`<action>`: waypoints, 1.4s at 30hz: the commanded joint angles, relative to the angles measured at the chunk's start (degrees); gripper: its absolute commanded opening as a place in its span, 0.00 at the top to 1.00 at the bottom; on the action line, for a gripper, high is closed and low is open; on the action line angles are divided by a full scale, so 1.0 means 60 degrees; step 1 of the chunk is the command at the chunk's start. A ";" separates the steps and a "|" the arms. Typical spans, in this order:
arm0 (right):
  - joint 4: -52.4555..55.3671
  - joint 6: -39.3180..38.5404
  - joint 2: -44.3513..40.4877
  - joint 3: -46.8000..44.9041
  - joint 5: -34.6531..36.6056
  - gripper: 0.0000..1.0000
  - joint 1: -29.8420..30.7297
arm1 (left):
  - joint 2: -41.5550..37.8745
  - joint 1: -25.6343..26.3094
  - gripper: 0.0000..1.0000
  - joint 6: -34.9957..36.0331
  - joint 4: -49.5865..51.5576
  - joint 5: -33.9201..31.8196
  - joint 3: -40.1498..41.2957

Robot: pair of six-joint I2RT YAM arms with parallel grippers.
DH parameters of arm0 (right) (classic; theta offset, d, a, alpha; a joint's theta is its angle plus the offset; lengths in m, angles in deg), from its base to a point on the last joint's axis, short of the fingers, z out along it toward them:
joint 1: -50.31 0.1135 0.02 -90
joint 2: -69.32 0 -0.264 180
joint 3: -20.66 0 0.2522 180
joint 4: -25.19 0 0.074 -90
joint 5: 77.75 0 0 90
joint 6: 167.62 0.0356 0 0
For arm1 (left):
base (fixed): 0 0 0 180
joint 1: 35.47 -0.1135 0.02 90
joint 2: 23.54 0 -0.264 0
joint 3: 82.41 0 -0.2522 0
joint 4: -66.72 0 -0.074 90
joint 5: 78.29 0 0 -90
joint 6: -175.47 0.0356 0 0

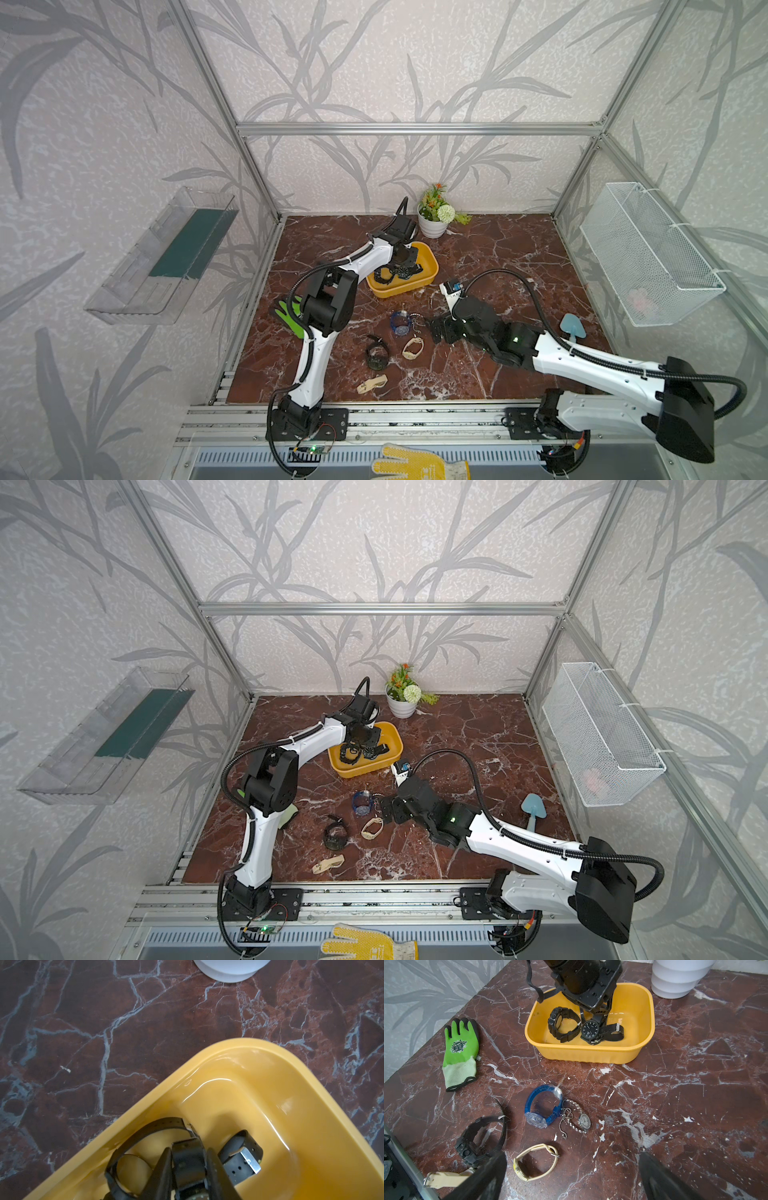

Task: Put the watch into the storage box
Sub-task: Place the watch in the storage box, then pick up the watch at the center of the board.

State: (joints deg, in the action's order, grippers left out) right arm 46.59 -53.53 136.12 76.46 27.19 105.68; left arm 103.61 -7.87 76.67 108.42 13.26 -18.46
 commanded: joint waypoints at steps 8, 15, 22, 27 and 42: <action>0.0282 0.0249 -0.0236 -0.0041 0.0102 0.01 -0.0173 | -0.1504 -0.0076 0.38 -0.0161 -0.0251 0.0367 0.0392; 0.0472 0.0507 -0.0397 -0.0099 0.0074 0.01 -0.0523 | -0.3994 -0.0145 0.22 -0.0419 -0.1306 0.0621 0.2227; 0.0755 0.0945 -0.0172 -0.0049 -0.0240 0.03 -0.1143 | -0.7535 -0.0129 0.17 -0.1496 -0.2966 0.1305 0.6636; 0.0861 0.1088 0.0366 0.0168 -0.0548 0.15 -0.1456 | -0.9700 -0.0084 0.13 -0.1782 -0.2836 0.1545 0.8775; 0.2059 0.0555 0.3762 0.2493 -0.1132 0.51 -0.0841 | -1.4413 0.0366 0.01 -0.3592 -0.1768 0.2158 1.2170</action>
State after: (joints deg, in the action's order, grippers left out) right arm 55.90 -49.13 156.54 88.59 20.55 98.82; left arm 19.86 -6.17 59.77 96.07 25.34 52.16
